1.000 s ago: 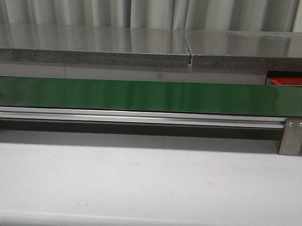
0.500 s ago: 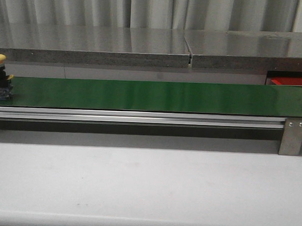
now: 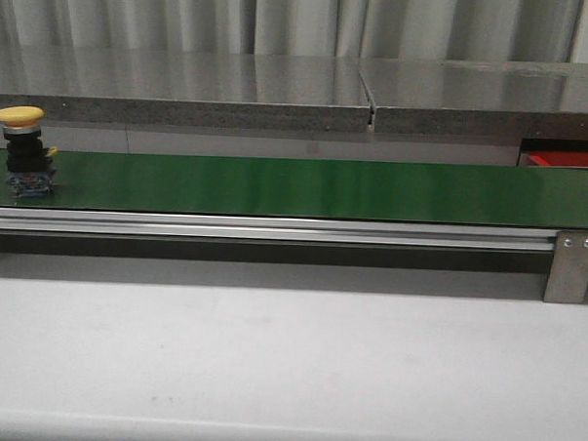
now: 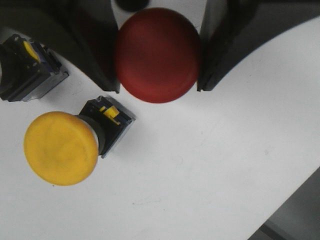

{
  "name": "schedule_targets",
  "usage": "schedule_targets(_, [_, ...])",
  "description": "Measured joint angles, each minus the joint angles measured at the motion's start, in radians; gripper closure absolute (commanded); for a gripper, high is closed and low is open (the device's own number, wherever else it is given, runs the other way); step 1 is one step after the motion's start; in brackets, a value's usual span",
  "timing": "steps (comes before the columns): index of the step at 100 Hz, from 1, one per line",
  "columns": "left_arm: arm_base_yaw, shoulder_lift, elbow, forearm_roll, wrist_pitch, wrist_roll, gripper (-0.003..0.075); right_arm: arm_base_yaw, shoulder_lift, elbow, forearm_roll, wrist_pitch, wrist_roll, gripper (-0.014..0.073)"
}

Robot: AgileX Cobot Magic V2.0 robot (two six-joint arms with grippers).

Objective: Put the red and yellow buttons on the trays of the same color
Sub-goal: 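Grasp a red button from the table with the left gripper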

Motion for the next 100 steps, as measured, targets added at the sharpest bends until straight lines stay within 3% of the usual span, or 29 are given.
schedule_targets(22, [0.000, -0.032, 0.002, 0.000, 0.021, 0.021, 0.0513, 0.000, 0.000, 0.000, 0.000, 0.000, 0.000, 0.0660])
schedule_targets(61, [-0.012, -0.290, 0.123, 0.000, 0.027, 0.050, 0.0513, 0.000, 0.000, 0.000, 0.000, 0.000, 0.000, 0.0660])
schedule_targets(100, [-0.159, -0.339, 0.145, 0.000, 0.071, 0.054, 0.0513, 0.000, -0.001, 0.000, 0.000, 0.000, 0.000, 0.0660])
